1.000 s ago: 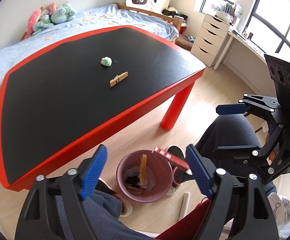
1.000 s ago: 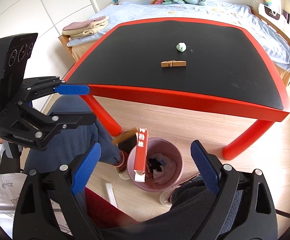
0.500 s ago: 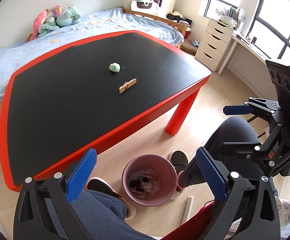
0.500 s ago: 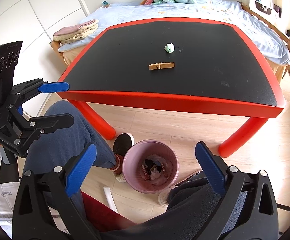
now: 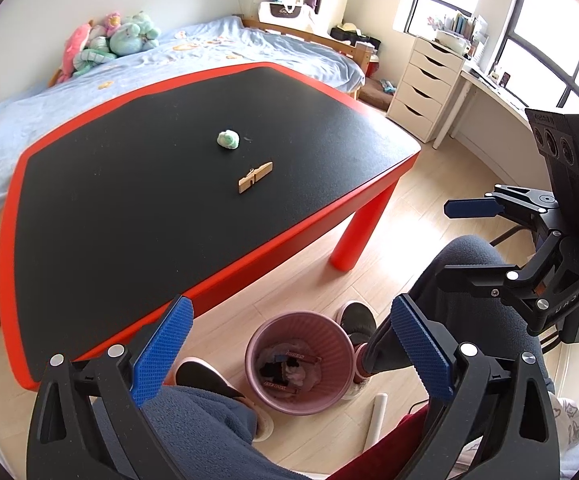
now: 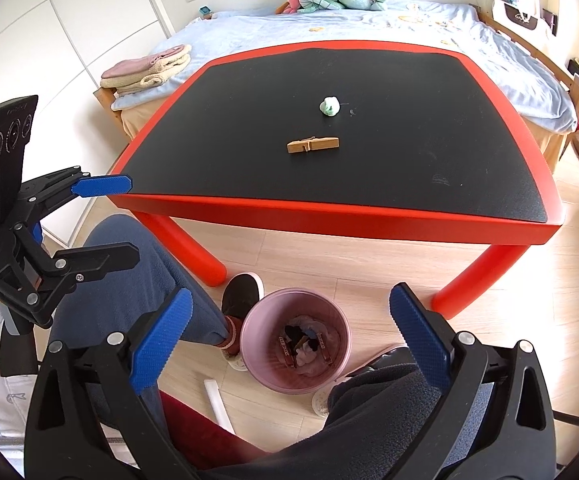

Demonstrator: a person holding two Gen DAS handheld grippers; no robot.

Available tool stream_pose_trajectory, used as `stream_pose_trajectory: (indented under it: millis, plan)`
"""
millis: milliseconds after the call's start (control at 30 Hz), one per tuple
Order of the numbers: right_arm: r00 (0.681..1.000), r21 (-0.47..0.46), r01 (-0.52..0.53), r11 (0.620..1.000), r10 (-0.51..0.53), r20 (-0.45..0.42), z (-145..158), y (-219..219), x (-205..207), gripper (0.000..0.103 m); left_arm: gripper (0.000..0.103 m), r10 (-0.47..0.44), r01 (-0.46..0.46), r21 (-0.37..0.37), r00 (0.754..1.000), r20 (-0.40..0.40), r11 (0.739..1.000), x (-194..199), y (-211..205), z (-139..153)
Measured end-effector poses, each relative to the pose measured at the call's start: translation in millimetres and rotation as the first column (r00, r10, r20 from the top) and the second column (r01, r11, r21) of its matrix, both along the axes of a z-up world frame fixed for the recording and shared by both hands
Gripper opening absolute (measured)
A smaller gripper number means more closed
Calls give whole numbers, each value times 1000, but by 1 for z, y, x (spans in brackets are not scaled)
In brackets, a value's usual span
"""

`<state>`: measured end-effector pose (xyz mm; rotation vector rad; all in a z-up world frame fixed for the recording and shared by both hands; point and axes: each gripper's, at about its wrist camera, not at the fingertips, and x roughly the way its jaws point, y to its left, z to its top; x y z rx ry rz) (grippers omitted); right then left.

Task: Collect trash
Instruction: 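Reach both tools back to the clothespin and green crumpled item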

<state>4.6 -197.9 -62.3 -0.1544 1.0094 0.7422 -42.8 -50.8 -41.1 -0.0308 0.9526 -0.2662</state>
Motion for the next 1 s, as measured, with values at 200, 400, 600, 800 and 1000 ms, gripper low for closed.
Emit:
stream_pose_trajectory:
  millis: [200,400,600,800,1000]
  plan:
    - [1000,11,1,1000,-1,22,10,4,17,97,95,-16,15,9,1000,8,1000,10,1,2]
    - [998,10,-5,1000,5,57,22,14,46,98,95,-39,38,14,999,20,999,30,4,4]
    - [997,11,-9,1000,9,72,26,28,84,98,95,-72,71,21,997,29,997,53,7,3]
    - [997,-6,-20,1000,21,73,19,46,123,98,95,-108,107,20,994,26,994,80,10,-4]
    - [998,-41,-37,998,40,58,-1,72,163,98,95,-140,139,21,990,9,990,109,11,-18]
